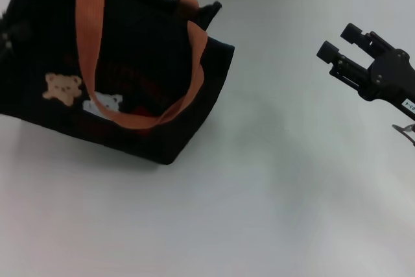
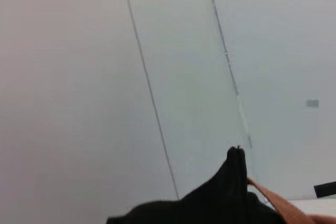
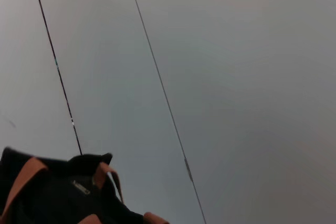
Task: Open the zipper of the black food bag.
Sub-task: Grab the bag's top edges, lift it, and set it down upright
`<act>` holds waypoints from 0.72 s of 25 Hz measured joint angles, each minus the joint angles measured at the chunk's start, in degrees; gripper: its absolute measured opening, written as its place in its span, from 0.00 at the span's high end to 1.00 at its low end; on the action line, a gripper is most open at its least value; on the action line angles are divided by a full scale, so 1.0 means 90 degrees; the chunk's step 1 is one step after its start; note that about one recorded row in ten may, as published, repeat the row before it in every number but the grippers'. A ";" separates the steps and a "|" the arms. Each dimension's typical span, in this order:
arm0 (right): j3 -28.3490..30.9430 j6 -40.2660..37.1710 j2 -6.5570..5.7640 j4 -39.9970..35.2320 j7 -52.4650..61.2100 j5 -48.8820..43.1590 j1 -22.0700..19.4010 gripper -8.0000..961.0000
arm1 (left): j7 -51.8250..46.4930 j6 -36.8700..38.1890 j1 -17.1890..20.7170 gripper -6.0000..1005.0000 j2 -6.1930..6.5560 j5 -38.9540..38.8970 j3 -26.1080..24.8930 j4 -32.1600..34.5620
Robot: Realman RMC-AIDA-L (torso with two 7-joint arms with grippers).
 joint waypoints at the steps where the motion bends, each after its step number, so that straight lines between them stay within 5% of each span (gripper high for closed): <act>1: -0.0001 -0.0006 0.0000 0.0016 0.0000 0.0000 -0.0006 0.29 | 0.0000 0.0000 0.0000 0.89 0.0000 0.0000 0.0000 0.0000; 11: 0.0010 -0.0151 0.0000 0.0152 0.0001 0.0180 -0.0049 0.29 | -0.0921 0.0214 -0.0261 0.89 -0.0212 -0.0012 0.1311 0.2620; 18: 0.0010 -0.0135 0.0019 0.0258 0.0002 0.0180 -0.0072 0.29 | -0.1068 0.0221 -0.0276 0.89 -0.0275 -0.0195 0.2158 0.2878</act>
